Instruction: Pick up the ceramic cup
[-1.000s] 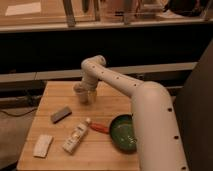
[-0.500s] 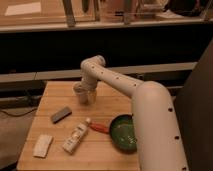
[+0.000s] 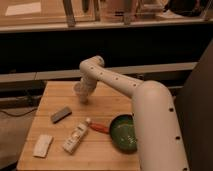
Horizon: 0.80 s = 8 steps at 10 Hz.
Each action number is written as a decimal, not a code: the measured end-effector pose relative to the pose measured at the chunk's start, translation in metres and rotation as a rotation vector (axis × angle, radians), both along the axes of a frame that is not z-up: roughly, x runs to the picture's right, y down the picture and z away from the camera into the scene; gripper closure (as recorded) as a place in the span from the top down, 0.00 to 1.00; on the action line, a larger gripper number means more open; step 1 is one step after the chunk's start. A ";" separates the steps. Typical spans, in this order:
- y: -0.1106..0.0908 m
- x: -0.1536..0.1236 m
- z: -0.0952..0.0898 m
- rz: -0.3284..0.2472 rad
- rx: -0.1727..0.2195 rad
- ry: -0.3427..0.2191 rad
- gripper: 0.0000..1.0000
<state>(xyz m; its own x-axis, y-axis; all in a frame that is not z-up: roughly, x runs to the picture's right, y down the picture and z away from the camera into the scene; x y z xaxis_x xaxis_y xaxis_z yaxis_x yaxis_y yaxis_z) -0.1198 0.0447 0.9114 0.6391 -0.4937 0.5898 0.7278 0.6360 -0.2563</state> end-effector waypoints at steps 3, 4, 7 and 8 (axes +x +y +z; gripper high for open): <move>0.000 0.000 0.000 0.000 0.005 -0.002 0.00; 0.000 0.002 -0.004 -0.004 0.009 -0.004 0.00; -0.014 0.013 -0.031 -0.012 0.024 -0.004 0.00; -0.020 0.014 -0.043 -0.017 0.032 -0.007 0.00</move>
